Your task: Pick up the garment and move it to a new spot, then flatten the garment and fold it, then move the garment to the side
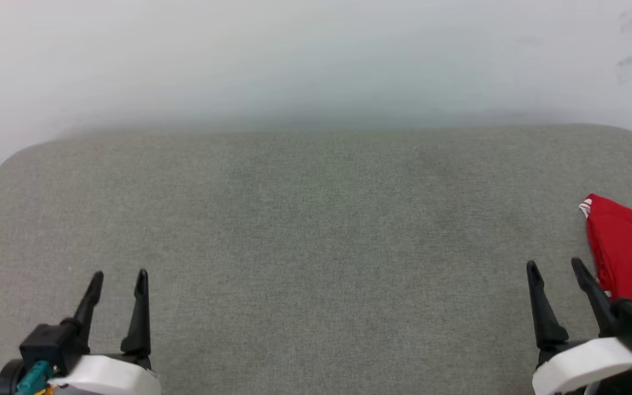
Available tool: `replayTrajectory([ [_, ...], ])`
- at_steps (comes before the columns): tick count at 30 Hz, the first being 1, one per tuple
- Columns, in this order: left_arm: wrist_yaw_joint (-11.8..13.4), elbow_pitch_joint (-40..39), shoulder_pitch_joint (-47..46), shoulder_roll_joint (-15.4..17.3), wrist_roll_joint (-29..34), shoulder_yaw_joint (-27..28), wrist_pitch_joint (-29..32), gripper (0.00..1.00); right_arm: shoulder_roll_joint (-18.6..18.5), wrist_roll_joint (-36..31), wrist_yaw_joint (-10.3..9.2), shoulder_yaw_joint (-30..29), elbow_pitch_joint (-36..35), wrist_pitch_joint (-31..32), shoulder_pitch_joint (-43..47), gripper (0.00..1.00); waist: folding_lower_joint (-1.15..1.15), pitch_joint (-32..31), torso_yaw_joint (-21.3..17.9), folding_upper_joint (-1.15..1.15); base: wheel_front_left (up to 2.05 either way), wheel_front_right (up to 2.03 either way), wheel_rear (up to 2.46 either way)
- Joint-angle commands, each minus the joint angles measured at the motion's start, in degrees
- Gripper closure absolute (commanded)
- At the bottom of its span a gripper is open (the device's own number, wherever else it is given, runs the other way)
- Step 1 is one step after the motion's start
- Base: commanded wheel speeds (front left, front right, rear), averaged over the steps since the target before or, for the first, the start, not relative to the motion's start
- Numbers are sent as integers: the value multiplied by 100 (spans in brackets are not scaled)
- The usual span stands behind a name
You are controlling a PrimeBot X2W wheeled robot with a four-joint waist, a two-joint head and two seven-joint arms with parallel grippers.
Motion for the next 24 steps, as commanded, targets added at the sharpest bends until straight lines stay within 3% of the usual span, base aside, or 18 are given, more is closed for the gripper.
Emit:
replayTrajectory([
  [1, -17, 9, 74, -38, 54, 0, -24, 0, 28, -27, -4, 6, -66, 12, 114, 0, 1, -52, -32, 0, 0, 0, 0],
  [21, -90, 136, 202, -170, 160, -18, -25, 0, 58, 123, -4, 62, -222, 30, 381, 0, 1, -171, -47, 0, 0, 0, 0],
  [22, -96, 143, 191, -170, 148, -32, 2, 100, 27, 119, 0, 64, -185, 67, 335, 100, 1, -172, -47, 0, 0, 0, 0],
  [24, -96, 187, 198, -195, 146, -46, 13, 100, 27, 119, 0, 70, -136, 72, 343, 100, 1, -172, -46, 0, 0, 0, 0],
])
